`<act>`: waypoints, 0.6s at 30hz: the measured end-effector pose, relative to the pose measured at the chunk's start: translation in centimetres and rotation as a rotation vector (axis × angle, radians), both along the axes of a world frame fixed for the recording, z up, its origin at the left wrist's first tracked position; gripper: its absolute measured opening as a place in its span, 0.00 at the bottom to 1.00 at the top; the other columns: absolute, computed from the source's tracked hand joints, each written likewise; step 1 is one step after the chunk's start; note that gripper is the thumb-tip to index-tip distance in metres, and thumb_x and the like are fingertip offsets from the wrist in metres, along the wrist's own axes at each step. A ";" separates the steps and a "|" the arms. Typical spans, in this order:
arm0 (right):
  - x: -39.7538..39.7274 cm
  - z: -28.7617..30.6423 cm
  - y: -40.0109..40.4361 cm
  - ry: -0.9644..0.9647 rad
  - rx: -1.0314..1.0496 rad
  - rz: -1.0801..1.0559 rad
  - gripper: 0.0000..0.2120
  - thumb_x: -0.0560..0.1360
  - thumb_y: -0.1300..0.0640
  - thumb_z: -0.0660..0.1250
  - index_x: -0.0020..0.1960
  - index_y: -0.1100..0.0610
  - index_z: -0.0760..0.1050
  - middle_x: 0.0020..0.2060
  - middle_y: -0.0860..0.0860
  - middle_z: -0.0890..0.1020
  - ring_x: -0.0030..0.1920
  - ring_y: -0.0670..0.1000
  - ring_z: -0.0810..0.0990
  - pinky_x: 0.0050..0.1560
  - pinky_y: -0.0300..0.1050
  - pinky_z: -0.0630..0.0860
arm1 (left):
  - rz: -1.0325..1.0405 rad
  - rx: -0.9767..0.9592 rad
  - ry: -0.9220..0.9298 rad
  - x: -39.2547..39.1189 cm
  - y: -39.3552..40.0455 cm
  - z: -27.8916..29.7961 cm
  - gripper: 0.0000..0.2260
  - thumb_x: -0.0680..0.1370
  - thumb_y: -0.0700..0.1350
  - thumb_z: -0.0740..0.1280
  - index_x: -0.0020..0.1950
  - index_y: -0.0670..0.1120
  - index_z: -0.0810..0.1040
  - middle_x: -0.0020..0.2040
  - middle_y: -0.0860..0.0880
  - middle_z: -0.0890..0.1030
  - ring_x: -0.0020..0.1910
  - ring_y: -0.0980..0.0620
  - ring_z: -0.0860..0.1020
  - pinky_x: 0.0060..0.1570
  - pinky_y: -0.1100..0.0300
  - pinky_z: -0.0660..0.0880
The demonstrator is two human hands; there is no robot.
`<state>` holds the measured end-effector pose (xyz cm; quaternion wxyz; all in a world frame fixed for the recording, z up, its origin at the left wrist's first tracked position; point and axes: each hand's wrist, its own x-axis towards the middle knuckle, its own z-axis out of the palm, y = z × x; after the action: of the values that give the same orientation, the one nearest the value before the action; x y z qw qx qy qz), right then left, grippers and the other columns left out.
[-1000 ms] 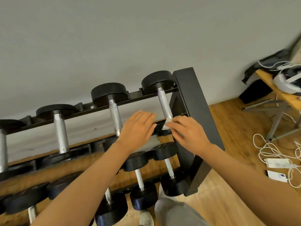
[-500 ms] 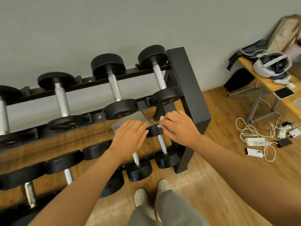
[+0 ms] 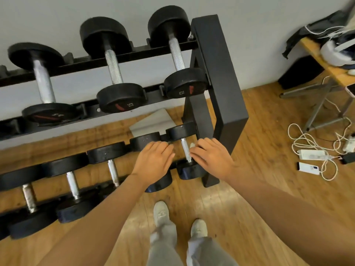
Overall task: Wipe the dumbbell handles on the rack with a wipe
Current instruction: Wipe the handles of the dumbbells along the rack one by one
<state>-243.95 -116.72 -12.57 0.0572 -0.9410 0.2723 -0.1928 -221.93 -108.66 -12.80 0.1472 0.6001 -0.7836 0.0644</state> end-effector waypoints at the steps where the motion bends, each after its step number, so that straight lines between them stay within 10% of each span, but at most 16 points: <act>1: -0.4 -0.8 0.0 0.004 0.005 0.000 0.11 0.80 0.52 0.61 0.49 0.55 0.81 0.42 0.51 0.77 0.43 0.51 0.74 0.43 0.43 0.64 | 0.007 0.011 -0.003 -0.5 0.0 -0.7 0.16 0.81 0.49 0.58 0.55 0.42 0.82 0.47 0.46 0.82 0.45 0.45 0.81 0.49 0.52 0.76; 18: -0.2 -21.4 0.4 -0.052 0.019 -0.142 0.13 0.80 0.50 0.59 0.52 0.54 0.81 0.43 0.50 0.75 0.44 0.50 0.74 0.44 0.41 0.66 | 0.070 0.132 -0.013 -1.2 -0.5 -19.4 0.17 0.80 0.50 0.56 0.55 0.43 0.81 0.49 0.47 0.81 0.47 0.47 0.81 0.50 0.53 0.78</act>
<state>-244.17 -116.29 -33.97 0.0596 -0.9133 0.3386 -0.2182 -223.10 -109.17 -32.17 0.0998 0.6351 -0.7656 0.0214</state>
